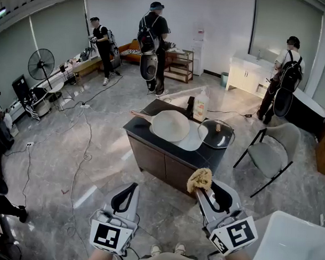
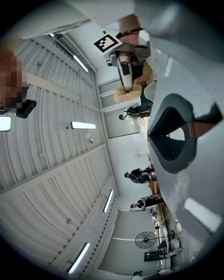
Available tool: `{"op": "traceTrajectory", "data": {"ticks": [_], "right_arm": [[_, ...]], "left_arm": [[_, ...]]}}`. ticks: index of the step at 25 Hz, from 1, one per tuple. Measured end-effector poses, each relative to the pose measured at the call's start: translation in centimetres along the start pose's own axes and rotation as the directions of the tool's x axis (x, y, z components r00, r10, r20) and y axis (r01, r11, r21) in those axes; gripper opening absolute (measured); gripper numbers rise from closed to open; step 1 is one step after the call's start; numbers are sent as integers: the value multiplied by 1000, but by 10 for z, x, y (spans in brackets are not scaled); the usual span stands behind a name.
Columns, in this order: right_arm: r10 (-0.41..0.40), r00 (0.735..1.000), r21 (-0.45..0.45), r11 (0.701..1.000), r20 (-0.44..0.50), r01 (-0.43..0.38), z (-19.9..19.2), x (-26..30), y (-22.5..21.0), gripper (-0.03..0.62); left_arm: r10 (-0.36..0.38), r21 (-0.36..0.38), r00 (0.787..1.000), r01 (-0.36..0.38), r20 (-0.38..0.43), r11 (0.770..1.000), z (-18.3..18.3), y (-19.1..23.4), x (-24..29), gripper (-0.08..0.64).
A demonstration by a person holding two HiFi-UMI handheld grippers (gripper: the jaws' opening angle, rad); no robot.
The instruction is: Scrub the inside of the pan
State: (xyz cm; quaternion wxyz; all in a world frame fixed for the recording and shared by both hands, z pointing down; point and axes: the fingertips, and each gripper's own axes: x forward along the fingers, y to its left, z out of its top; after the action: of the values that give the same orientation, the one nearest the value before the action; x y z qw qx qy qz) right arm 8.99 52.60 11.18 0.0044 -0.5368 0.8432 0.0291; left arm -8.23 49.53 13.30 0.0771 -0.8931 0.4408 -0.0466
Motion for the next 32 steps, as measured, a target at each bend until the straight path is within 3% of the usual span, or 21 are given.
{"op": "traceTrajectory", "data": {"ticks": [14,27,32], "right_arm": [[45,999,36,998,-21,-44,-12,3,-18,126],[84,995,57,995,-52,-81,-46,5,-74,117],[88,994,30,996,-68,-86,-56,17,-89,110]], "left_arm": [[-9,-7,1000,9,-20,1000,1,-14,26,2],[-17,-12,999,16,-39,1000,-14,-49,80,2],[-18,21,998,19,-54,1000,-23,-47,99,2]]}}
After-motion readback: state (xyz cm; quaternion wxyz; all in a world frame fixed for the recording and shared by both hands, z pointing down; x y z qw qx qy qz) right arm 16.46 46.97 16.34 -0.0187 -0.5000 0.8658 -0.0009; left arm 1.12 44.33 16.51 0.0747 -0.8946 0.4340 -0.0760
